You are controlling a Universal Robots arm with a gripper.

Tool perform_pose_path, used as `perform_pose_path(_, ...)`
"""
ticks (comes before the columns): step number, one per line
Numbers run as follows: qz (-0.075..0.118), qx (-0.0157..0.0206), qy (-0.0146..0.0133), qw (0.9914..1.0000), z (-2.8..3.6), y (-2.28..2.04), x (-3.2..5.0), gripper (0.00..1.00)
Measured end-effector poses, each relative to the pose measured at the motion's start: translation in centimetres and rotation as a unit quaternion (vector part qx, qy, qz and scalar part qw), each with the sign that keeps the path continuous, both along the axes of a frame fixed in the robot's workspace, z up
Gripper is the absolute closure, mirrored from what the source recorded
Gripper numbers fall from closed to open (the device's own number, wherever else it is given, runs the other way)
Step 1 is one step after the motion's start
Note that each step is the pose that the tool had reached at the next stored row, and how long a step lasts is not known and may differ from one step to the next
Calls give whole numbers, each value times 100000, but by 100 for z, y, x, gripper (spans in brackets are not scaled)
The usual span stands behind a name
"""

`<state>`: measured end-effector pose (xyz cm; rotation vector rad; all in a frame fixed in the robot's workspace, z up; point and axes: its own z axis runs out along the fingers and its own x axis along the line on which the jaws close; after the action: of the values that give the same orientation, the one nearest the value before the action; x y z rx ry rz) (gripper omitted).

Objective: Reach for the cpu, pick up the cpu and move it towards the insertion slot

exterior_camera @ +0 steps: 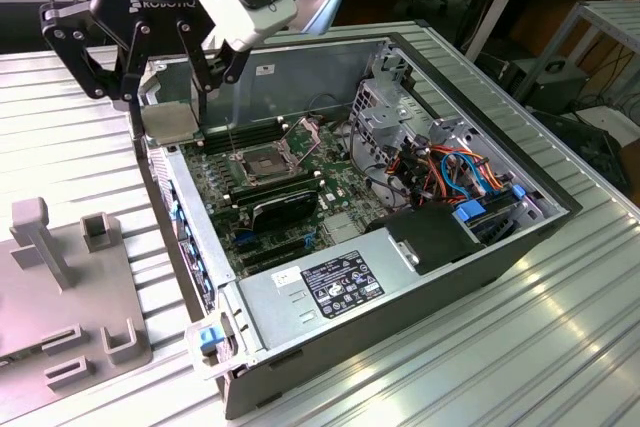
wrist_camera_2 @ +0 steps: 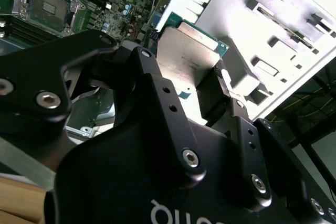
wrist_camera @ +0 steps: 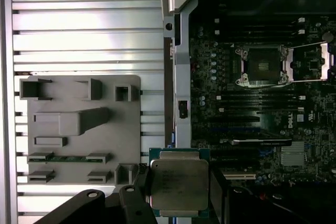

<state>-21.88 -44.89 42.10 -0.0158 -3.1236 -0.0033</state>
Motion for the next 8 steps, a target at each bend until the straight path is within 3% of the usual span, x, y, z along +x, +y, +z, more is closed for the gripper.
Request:
perform_pose_path(5,3,-5,-1,100000,0,0,28,45)
perform_pose_path(8,7,-4,1,100000,-1,6,94,45)
